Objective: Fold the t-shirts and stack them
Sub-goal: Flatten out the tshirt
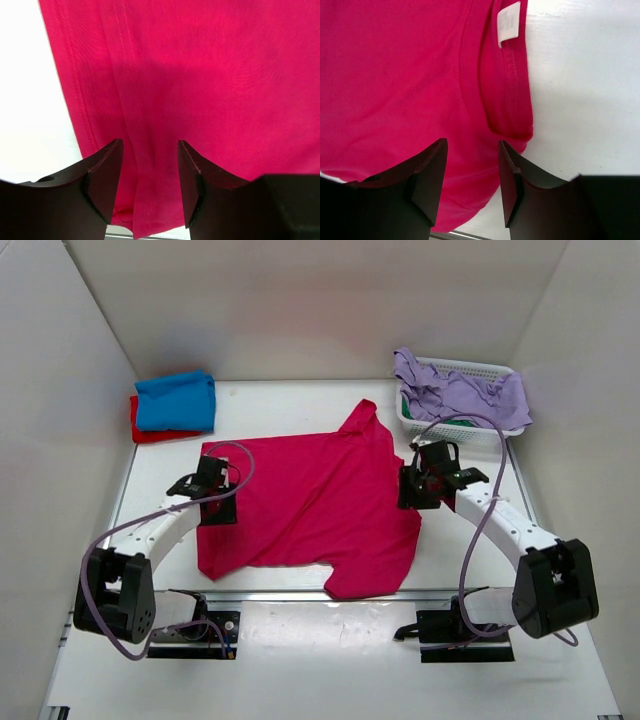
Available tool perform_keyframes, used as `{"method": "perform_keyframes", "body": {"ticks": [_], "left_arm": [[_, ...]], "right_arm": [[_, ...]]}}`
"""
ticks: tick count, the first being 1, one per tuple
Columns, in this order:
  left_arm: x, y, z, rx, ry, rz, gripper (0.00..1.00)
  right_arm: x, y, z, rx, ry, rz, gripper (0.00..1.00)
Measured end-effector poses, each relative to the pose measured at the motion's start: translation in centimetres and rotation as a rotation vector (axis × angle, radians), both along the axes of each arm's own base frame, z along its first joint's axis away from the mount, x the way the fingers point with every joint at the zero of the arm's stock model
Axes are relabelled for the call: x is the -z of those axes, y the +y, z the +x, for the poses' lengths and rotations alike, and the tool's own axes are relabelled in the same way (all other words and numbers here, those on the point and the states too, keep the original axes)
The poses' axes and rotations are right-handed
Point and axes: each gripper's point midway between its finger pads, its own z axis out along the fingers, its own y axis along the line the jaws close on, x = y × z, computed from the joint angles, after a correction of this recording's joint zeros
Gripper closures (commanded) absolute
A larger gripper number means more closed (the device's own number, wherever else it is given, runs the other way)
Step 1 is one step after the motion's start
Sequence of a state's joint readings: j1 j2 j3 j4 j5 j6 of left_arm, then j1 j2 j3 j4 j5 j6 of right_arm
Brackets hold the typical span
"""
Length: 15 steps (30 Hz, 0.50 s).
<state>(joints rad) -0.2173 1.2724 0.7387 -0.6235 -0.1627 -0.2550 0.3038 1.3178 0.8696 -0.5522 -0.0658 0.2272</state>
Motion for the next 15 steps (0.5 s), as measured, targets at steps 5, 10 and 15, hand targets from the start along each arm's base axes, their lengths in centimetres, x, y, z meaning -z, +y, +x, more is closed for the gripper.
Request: {"method": "perform_keyframes", "body": {"ticks": [5,10,15], "left_arm": [[2.5,0.0,-1.6,0.016,0.084,0.035,0.45],[3.9,0.1,-1.9,0.011,0.135,0.065,0.49],[4.0,-0.1,-1.7,-0.001,0.128,0.057,0.82]], "right_arm": [[0.1,0.2,-0.7,0.020,-0.012,0.043,0.58],[1.7,-0.2,-2.0,0.042,0.038,0.057,0.59],[2.1,-0.5,-2.1,0.060,0.052,0.072,0.60]]}}
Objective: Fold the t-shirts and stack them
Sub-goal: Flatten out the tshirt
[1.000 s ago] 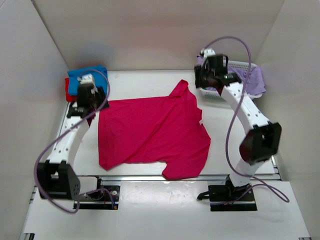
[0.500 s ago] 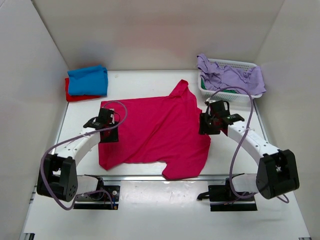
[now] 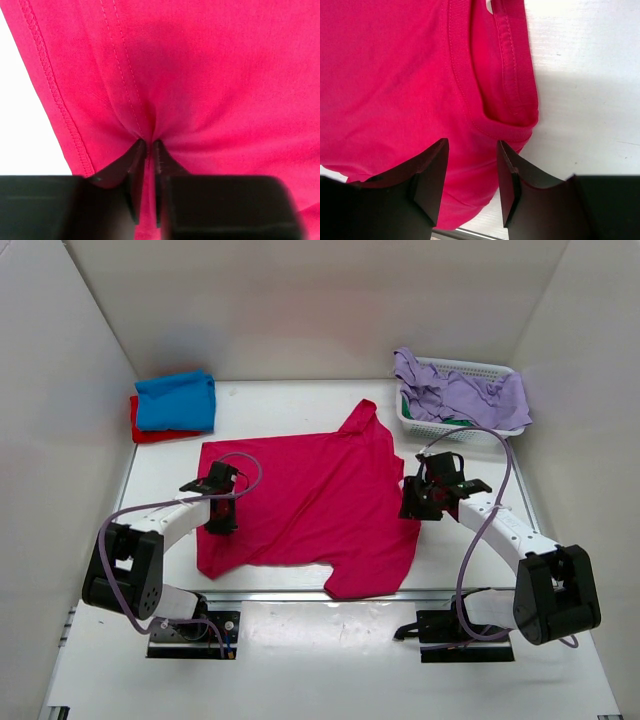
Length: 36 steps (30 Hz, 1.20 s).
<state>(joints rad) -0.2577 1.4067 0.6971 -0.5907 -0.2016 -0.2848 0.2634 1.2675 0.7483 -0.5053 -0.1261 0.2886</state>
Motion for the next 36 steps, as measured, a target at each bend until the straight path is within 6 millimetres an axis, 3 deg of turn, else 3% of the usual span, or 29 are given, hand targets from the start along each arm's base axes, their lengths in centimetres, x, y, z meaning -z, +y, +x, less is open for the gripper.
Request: {"method": "perform_keyframes", "body": {"ticks": [3,9,14,21,23,24,30,36], "left_arm": [[0.0,0.0,0.0,-0.002,-0.001,0.001,0.94],[-0.7,0.0,0.0,-0.003,-0.006,-0.006,0.95],[-4.4,-0.7,2.3,-0.009,-0.092,-0.053,1.00],[-10.1,-1.3,5.3,-0.026,-0.244,-0.136,1.00],[-10.9,-1.2,5.6,-0.033,-0.267,-0.148,1.00],[-11.0,-1.1,5.7,-0.036,-0.271,-0.152,1.00],[-11.2,-1.2,6.3,-0.041,-0.241,-0.178,1.00],[-12.2,-1.0,7.6,-0.035,-0.241,-0.191,1.00]], "right_arm": [[0.1,-0.1,0.0,0.005,0.001,0.010,0.60],[0.3,-0.3,-0.1,0.021,0.012,0.017,0.60],[0.9,-0.4,-0.6,0.043,0.043,0.007,0.61],[3.3,-0.8,-1.7,0.075,0.131,-0.085,0.52],[3.9,-1.0,-2.1,0.078,0.156,-0.106,0.79],[4.1,-1.0,-2.2,0.078,0.163,-0.109,0.99],[3.4,-1.1,-1.6,0.084,0.170,-0.093,1.00],[0.0,-4.8,4.1,0.145,0.091,-0.140,1.00]]}}
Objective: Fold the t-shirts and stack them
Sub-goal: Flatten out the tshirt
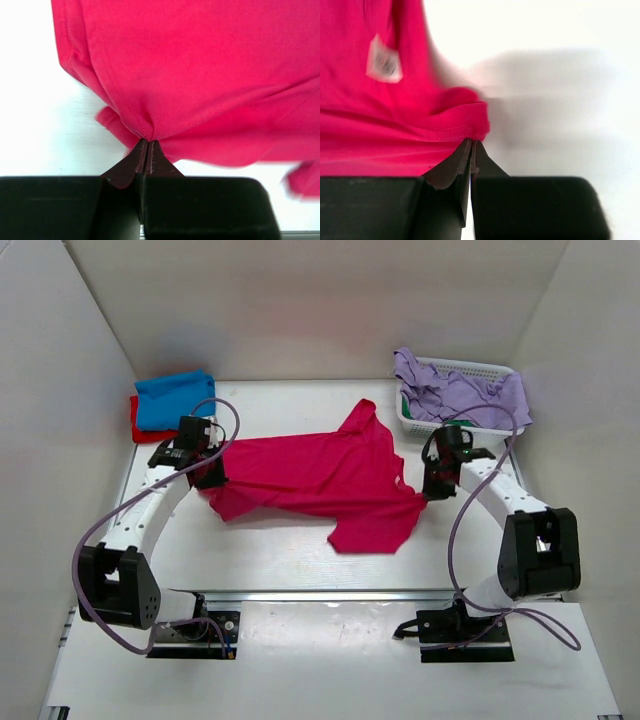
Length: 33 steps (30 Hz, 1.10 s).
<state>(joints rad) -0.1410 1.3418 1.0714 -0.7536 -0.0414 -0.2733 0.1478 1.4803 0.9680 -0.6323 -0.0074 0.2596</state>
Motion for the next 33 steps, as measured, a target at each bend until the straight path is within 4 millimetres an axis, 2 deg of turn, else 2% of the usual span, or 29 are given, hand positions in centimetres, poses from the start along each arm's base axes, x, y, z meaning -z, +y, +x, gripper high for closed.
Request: {"method": "perform_keyframes", "body": {"ticks": [3,5,11,14,17,19,21,23,24,26,28,29,30,31,33], "left_arm": [[0.0,0.6,-0.1,-0.003,0.006,-0.002,1.00],[0.0,1.0,0.0,-0.008,0.007,-0.003,1.00],[0.1,2.4,-0.6,-0.024,0.033,0.014,1.00],[-0.8,2.4,-1.0,-0.012,0.008,0.016,1.00],[-2.2,2.4,-1.2,-0.006,-0.033,0.018,1.00],[-3.4,2.4,-1.1,-0.004,-0.064,0.018,0.94],[-4.1,2.4,-0.4,-0.002,-0.086,0.013,0.99],[-4.4,2.1,1.0,0.001,-0.081,0.006,1.00],[-4.1,2.0,2.2,0.002,-0.076,0.006,0.93],[-2.7,1.7,4.8,-0.002,-0.057,0.002,0.90],[0.0,1.5,6.9,-0.017,-0.022,-0.007,0.56],[1.4,1.5,7.5,-0.024,-0.003,-0.008,0.33],[2.8,1.6,7.9,-0.040,0.012,-0.010,0.27],[4.0,1.7,8.0,-0.059,0.026,-0.012,0.27],[5.1,2.1,7.6,-0.085,0.044,-0.010,0.24]], "right_arm": [[-1.6,-1.9,2.2,0.017,-0.045,-0.029,1.00],[-2.1,-2.9,2.8,0.021,-0.058,-0.046,1.00],[-1.5,-3.5,1.3,-0.020,0.007,-0.054,1.00],[-2.1,-3.2,0.2,-0.055,-0.002,-0.044,1.00],[-4.0,-2.1,-1.2,-0.115,-0.046,-0.015,1.00],[-5.7,-1.2,-2.0,-0.159,-0.080,0.017,1.00],[-6.9,-0.5,-2.1,-0.193,-0.088,0.044,1.00],[-7.7,0.1,-1.2,-0.234,-0.080,0.049,0.99],[-7.9,0.4,-0.3,-0.250,-0.077,0.046,1.00],[-7.6,1.4,2.1,-0.279,-0.071,0.047,1.00],[-6.5,2.1,4.1,-0.283,-0.068,0.049,1.00],[-5.7,2.4,4.7,-0.275,-0.061,0.047,0.91],[-5.1,2.5,5.1,-0.265,-0.056,0.044,0.86],[-4.7,2.5,5.4,-0.249,-0.053,0.037,0.77],[-4.8,2.5,6.1,-0.217,-0.074,0.027,0.61]]}}
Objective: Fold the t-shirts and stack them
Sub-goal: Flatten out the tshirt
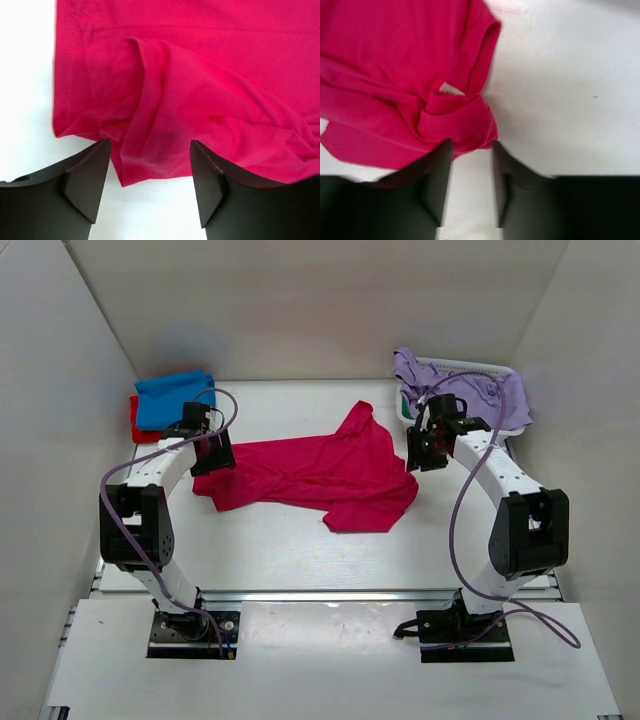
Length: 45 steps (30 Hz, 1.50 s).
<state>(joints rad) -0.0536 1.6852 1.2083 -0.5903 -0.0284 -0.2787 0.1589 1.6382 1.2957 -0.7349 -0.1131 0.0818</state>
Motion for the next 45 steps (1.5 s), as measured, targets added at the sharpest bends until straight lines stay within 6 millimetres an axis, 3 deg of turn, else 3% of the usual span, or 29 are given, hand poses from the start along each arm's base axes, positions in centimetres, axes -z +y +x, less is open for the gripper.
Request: {"method": "perform_keyframes", "body": {"ticks": [4,8,13,17,27,29,30,31,32,34,35,36,41,45], "left_arm": [[-0.7,0.4,-0.4,-0.003,-0.028,0.015,0.26],[-0.4,-0.1,-3.6,0.031,-0.025,0.024,0.27],[1.3,-1.1,-8.2,0.059,0.015,0.014,0.27],[2.7,-1.6,-9.1,0.067,0.052,0.024,0.26],[5.2,-1.1,-8.3,0.028,0.080,0.065,0.25],[5.7,-1.0,-8.1,0.022,0.087,0.076,0.28],[6.0,-0.9,-8.0,0.021,0.093,0.080,0.30],[6.4,-0.9,-8.0,0.020,0.102,0.083,0.31],[6.7,-0.9,-7.8,0.019,0.111,0.088,0.36],[6.9,-0.9,-7.2,0.015,0.112,0.101,0.65],[6.9,-1.0,-6.8,0.019,0.104,0.102,0.93],[7.0,-1.1,-6.3,0.020,0.094,0.101,1.00],[6.9,-1.4,-5.7,0.047,0.082,0.112,1.00],[6.0,-1.3,-6.2,0.060,0.075,0.114,1.00]], "right_arm": [[-2.1,-0.1,0.9,0.046,-0.111,0.011,0.62],[-2.6,0.2,-1.6,0.064,-0.156,0.053,0.63],[1.4,3.0,-6.7,0.035,-0.071,0.104,0.62],[4.8,5.4,-9.9,0.013,0.032,0.123,0.57],[8.7,8.6,-11.4,0.023,0.133,0.074,0.50],[9.1,8.9,-11.5,0.020,0.144,0.058,0.66],[9.1,9.2,-11.3,0.017,0.138,0.059,0.77],[9.3,9.3,-11.4,0.013,0.140,0.056,0.81],[9.4,9.4,-11.4,0.014,0.144,0.052,0.94],[9.5,9.5,-11.3,0.010,0.142,0.051,1.00],[9.5,9.5,-11.4,0.011,0.146,0.051,0.99],[9.5,9.4,-11.5,0.010,0.148,0.050,1.00],[8.5,9.2,-12.9,-0.050,0.194,0.033,1.00],[3.9,10.1,-14.7,-0.150,0.214,0.085,1.00]]}}
